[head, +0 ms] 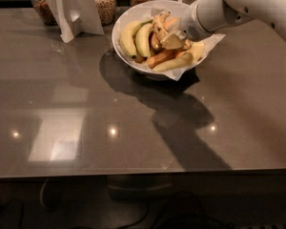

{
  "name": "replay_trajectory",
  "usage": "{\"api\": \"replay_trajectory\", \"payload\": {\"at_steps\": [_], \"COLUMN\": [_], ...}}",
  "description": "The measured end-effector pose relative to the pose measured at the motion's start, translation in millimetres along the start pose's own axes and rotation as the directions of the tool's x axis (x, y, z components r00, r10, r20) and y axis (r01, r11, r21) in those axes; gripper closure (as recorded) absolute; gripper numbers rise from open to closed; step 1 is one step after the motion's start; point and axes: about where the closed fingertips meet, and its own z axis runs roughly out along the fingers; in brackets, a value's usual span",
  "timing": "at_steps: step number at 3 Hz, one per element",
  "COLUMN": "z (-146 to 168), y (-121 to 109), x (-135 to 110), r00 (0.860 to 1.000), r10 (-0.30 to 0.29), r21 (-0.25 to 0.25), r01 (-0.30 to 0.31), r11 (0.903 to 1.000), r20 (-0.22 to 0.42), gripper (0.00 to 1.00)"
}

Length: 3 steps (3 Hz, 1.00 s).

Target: Pick banana from white bowl

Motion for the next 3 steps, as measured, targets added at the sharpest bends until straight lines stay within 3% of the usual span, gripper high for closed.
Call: {"api": "replay_trajectory", "payload": {"at_steps": [1,3], "z": [-1.3,-12.3], "y": [-1.2,6.2], "x": [1.6,-8.8], "r00": [1.0,0.998], "r10": [-0.001,-0.066], "r21": [0.0,-0.011], "r01": [0.001,0.066], "r11": [1.0,0.9978], "r20": [0.0,-0.006], "gripper": [1.0,1.0]}}
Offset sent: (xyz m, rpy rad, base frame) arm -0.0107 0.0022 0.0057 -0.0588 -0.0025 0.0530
